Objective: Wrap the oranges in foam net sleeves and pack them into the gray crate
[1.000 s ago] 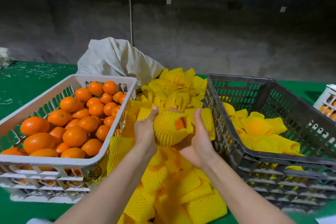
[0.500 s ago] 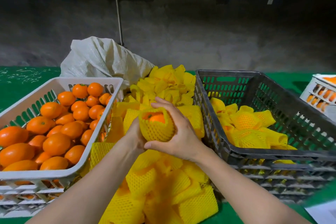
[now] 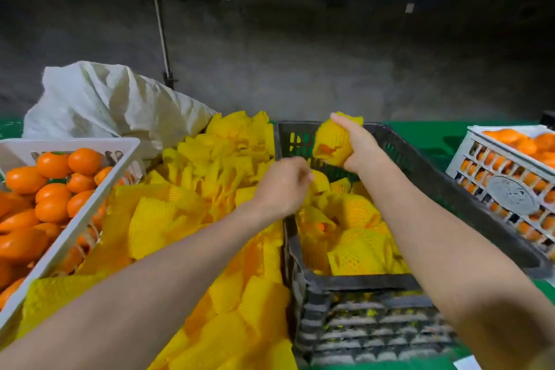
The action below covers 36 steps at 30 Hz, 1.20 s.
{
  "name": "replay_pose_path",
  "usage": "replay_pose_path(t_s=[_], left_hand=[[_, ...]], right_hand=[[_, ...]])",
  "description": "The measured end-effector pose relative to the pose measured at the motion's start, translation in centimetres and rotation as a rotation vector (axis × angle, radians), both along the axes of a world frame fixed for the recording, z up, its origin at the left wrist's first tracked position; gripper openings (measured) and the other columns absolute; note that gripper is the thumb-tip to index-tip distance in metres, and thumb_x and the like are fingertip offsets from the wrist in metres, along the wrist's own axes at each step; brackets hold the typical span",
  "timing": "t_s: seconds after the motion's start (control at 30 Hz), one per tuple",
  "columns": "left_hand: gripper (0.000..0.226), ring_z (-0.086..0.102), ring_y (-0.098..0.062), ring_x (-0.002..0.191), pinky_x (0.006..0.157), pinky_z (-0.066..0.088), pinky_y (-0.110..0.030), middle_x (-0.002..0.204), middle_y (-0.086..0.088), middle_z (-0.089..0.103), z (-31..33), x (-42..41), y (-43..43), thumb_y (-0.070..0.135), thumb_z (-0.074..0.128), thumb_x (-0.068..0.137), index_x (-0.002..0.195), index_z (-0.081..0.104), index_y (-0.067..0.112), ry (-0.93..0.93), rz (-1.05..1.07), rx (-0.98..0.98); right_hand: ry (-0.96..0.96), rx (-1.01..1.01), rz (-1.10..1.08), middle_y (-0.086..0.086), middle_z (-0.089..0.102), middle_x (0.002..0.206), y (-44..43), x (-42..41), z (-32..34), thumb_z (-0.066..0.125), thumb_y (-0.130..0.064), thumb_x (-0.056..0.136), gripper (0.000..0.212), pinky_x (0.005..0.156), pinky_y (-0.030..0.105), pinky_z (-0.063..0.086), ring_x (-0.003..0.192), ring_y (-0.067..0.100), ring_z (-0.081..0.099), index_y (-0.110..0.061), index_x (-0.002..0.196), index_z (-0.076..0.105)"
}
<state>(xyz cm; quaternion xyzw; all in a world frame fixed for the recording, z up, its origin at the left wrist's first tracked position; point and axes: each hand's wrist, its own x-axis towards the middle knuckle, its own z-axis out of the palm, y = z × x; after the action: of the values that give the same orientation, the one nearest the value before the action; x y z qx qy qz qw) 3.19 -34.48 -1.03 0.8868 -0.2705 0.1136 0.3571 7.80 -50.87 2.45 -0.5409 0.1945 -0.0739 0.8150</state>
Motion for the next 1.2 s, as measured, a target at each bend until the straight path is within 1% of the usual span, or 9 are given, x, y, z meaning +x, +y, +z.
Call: replay_pose_path(t_s=[0.17, 0.3, 0.43, 0.5, 0.6, 0.77, 0.9, 1.1, 1.2], left_hand=[[0.018, 0.06, -0.037, 0.094, 0.071, 0.047, -0.038, 0.096, -0.016, 0.063, -1.2, 1.0, -3.8, 0.009, 0.045, 0.092, 0.085, 0.061, 0.009, 0.054, -0.086, 0.541], [0.017, 0.061, -0.031, 0.09, 0.076, 0.053, -0.037, 0.095, -0.011, 0.067, -1.8, 1.5, -3.5, 0.011, 0.047, 0.091, 0.083, 0.062, 0.012, 0.075, -0.048, 0.476], [0.018, 0.063, -0.023, 0.092, 0.08, 0.055, -0.038, 0.098, -0.005, 0.069, -2.1, 1.5, -3.4, 0.017, 0.051, 0.093, 0.095, 0.069, 0.015, 0.06, -0.039, 0.421], [0.017, 0.063, -0.021, 0.092, 0.081, 0.055, -0.037, 0.099, -0.003, 0.069, -2.2, 1.6, -3.4, 0.02, 0.053, 0.094, 0.096, 0.069, 0.016, 0.057, -0.041, 0.392], [0.017, 0.062, -0.019, 0.092, 0.081, 0.055, -0.038, 0.099, -0.002, 0.069, -2.2, 1.6, -3.4, 0.024, 0.054, 0.094, 0.097, 0.069, 0.016, 0.067, -0.037, 0.37], [0.017, 0.061, -0.018, 0.09, 0.082, 0.054, -0.037, 0.098, -0.002, 0.068, -2.1, 1.1, -3.1, 0.021, 0.052, 0.095, 0.097, 0.068, 0.014, 0.089, -0.027, 0.27], [0.017, 0.061, -0.02, 0.093, 0.083, 0.048, -0.028, 0.098, -0.005, 0.07, -1.9, 0.1, -2.0, 0.015, 0.054, 0.094, 0.096, 0.07, 0.009, 0.066, 0.031, -0.029], [0.014, 0.06, -0.014, 0.086, 0.069, 0.034, -0.014, 0.091, -0.001, 0.07, -2.1, -1.2, 5.0, 0.011, 0.06, 0.09, 0.092, 0.073, 0.007, 0.104, 0.292, -0.372], [0.013, 0.056, -0.012, 0.077, 0.064, 0.036, -0.024, 0.084, 0.0, 0.067, -1.7, -1.0, 10.8, 0.015, 0.06, 0.091, 0.085, 0.071, 0.014, 0.154, 0.463, -0.487]], right_hand=[[0.202, 0.12, -0.132, 0.011, 0.052, 0.131, -5.0, 4.9, -5.4, 0.074, -0.038, 0.072, 0.072, 0.082, 0.051, 0.048, 0.111, 0.035, 0.054, -0.022, 0.134, 0.041], [0.343, 0.031, -0.259, 0.011, 0.045, 0.132, -5.0, 6.5, -8.9, 0.069, -0.03, 0.077, 0.065, 0.09, 0.051, 0.043, 0.112, 0.035, 0.047, -0.015, 0.134, 0.041], [0.319, -0.223, -0.211, 0.012, 0.053, 0.116, -4.7, 6.9, -12.5, 0.055, -0.022, 0.088, 0.039, 0.068, 0.017, 0.041, 0.083, 0.021, 0.045, -0.008, 0.124, 0.05], [0.309, -0.197, -0.19, 0.009, 0.051, 0.104, -4.1, 6.9, -12.1, 0.054, -0.029, 0.087, 0.022, 0.062, 0.025, 0.043, 0.073, 0.02, 0.049, -0.014, 0.102, 0.055], [0.457, -0.203, -0.245, 0.014, 0.048, 0.124, -3.8, 7.8, -11.4, 0.064, -0.033, 0.083, 0.055, 0.08, 0.033, 0.044, 0.103, 0.025, 0.051, -0.008, 0.126, 0.04], [0.491, -0.47, -0.385, 0.019, 0.047, 0.129, -1.7, 7.2, -9.8, 0.061, -0.027, 0.085, 0.055, 0.09, 0.042, 0.045, 0.111, 0.034, 0.049, -0.006, 0.131, 0.04], [0.165, -0.613, -0.415, 0.017, 0.048, 0.131, 1.6, 6.6, -5.0, 0.057, -0.018, 0.089, 0.041, 0.093, 0.035, 0.041, 0.118, 0.032, 0.048, -0.005, 0.126, 0.045], [-0.67, -0.962, -0.296, 0.01, 0.061, 0.104, 11.4, 1.7, 1.7, 0.055, -0.015, 0.089, 0.02, 0.083, 0.03, 0.043, 0.094, 0.023, 0.057, -0.004, 0.106, 0.057], [-0.718, -1.216, -0.018, 0.011, 0.065, 0.1, 16.7, 0.7, 1.5, 0.059, -0.019, 0.087, 0.021, 0.081, 0.033, 0.043, 0.095, 0.027, 0.059, -0.007, 0.104, 0.059]])
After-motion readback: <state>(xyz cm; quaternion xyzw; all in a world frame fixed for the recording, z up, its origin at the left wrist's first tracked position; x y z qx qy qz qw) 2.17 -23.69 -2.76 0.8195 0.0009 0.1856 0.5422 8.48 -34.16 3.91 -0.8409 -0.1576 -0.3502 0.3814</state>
